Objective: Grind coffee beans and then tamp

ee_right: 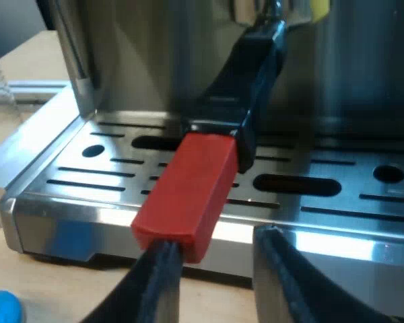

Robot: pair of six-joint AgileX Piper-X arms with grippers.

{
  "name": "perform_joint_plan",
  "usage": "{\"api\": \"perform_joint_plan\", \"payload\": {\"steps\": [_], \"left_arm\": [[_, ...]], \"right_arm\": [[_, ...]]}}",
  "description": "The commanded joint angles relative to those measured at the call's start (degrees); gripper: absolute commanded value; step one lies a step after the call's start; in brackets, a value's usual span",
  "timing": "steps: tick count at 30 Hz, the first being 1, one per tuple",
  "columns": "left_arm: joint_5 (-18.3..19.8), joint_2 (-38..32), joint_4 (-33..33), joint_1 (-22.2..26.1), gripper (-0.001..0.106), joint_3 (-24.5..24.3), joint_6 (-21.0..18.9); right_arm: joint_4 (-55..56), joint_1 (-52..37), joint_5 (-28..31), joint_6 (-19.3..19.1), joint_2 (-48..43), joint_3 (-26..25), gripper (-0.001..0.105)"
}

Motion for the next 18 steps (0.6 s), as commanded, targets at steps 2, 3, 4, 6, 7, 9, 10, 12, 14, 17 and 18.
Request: {"api": "perform_joint_plan", "payload": {"steps": [2, 3, 4, 6, 7, 9, 10, 12, 14, 17, 18], "left_arm": [[0.8, -0.1, -0.7, -0.2, 0.064, 0.0, 0.3], [0.8, -0.1, -0.7, -0.2, 0.064, 0.0, 0.3], [0.8, -0.1, -0.7, -0.2, 0.064, 0.0, 0.3], [0.8, -0.1, -0.7, -0.2, 0.064, 0.0, 0.3], [0.8, -0.1, -0.7, -0.2, 0.064, 0.0, 0.3], [0.8, -0.1, -0.7, -0.2, 0.064, 0.0, 0.3], [0.8, -0.1, -0.7, -0.2, 0.064, 0.0, 0.3], [0.8, -0.1, -0.7, -0.2, 0.064, 0.0, 0.3], [0.8, -0.1, -0.7, -0.2, 0.064, 0.0, 0.3], [0.8, -0.1, -0.7, -0.2, 0.064, 0.0, 0.3], [0.8, -0.1, -0.7, -0.2, 0.064, 0.0, 0.3]], "right_arm": [[-3.1, -1.4, 6.9, -2.2, -0.2, -0.7, 0.03], [-3.1, -1.4, 7.5, -2.3, -0.2, -0.7, 0.03], [-3.1, -1.4, 7.5, -2.3, -0.2, -0.7, 0.03], [-3.1, -1.4, 8.0, -2.3, -0.2, -0.7, 0.03], [-3.1, -1.4, 8.2, -2.3, -0.2, -0.7, 0.03], [-3.1, -1.4, 8.7, -2.3, -0.2, -0.7, 0.03], [-3.1, -1.4, 8.7, -2.3, -0.2, -0.7, 0.03], [-3.1, -1.4, 8.2, -2.3, -0.2, -0.7, 0.03], [-3.0, -1.3, 7.0, -2.3, -0.2, -0.7, 0.03], [-2.3, -1.3, 5.1, -2.2, -0.2, -0.7, 0.03], [-2.1, -1.3, 5.0, -2.2, -0.2, -0.7, 0.03]]}}
